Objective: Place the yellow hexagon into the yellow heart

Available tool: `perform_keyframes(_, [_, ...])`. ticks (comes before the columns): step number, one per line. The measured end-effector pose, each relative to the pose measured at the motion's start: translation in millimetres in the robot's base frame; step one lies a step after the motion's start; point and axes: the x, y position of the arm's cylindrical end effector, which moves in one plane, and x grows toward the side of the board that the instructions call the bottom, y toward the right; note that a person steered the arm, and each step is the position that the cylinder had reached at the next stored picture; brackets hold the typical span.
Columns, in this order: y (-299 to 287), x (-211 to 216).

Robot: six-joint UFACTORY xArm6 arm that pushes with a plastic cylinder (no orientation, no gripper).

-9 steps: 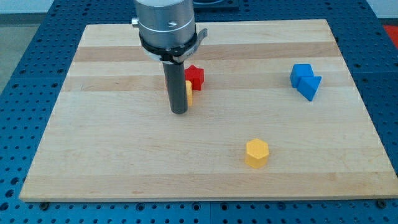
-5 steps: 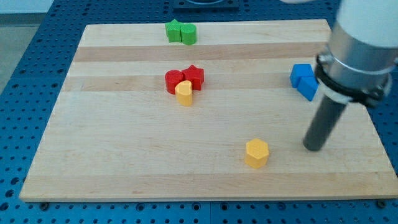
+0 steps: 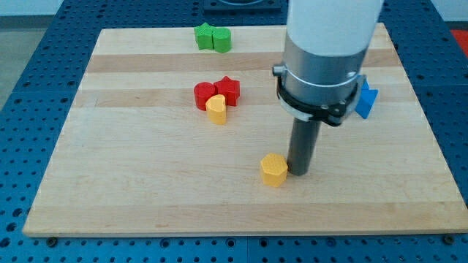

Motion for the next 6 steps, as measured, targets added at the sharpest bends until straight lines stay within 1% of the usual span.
perform_keyframes(1, [19,35])
perform_keyframes(2, [2,58])
perform_keyframes(3, [-41,45])
perform_keyframes(4, [-41,6])
perform_keyframes(5, [-42,-44])
perform_keyframes(6, [-44,-77])
